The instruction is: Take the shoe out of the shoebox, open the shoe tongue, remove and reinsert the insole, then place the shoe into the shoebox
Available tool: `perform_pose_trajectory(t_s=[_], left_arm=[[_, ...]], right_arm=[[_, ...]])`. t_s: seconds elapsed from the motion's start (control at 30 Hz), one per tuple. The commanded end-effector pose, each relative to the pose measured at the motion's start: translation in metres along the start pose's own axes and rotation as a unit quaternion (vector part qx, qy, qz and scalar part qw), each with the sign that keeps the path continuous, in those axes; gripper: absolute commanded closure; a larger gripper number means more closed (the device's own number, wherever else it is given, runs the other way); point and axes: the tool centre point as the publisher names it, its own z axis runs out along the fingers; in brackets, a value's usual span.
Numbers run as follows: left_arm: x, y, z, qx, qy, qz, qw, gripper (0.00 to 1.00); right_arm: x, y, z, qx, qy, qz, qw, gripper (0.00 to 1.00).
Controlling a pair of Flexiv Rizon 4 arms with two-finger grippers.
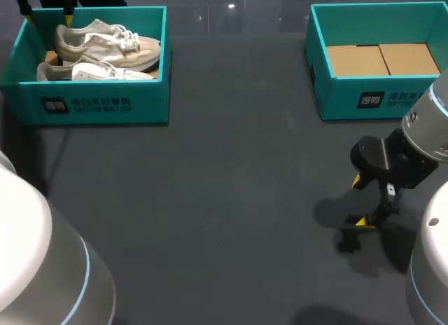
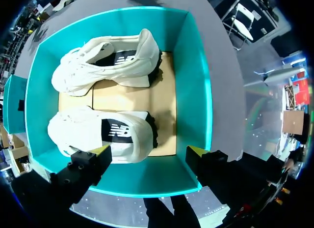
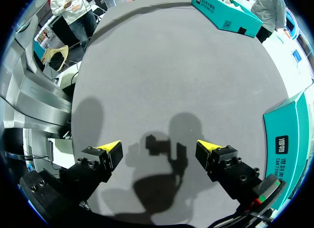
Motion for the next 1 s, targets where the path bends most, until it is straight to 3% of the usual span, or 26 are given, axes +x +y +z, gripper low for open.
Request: perform_pose_trajectory(t_s=[0.03,0.57,1.0], left_arm=[[-0.002,-0.051,-0.024,-0.037,0.002,0.002,0.999,0.0],[0.0,-0.147,-0.046,-0.03,0.011,0.019,0.999,0.0],[0.0,-0.147,-0.046,-0.03,0.011,0.019,0.999,0.0]], right_arm=[[0.001,0.0,0.0,0.0,-0.001,0.0,1.0,0.0],[0.001,0.0,0.0,0.0,-0.001,0.0,1.0,0.0],[0.001,0.0,0.0,0.0,-0.001,0.0,1.0,0.0]])
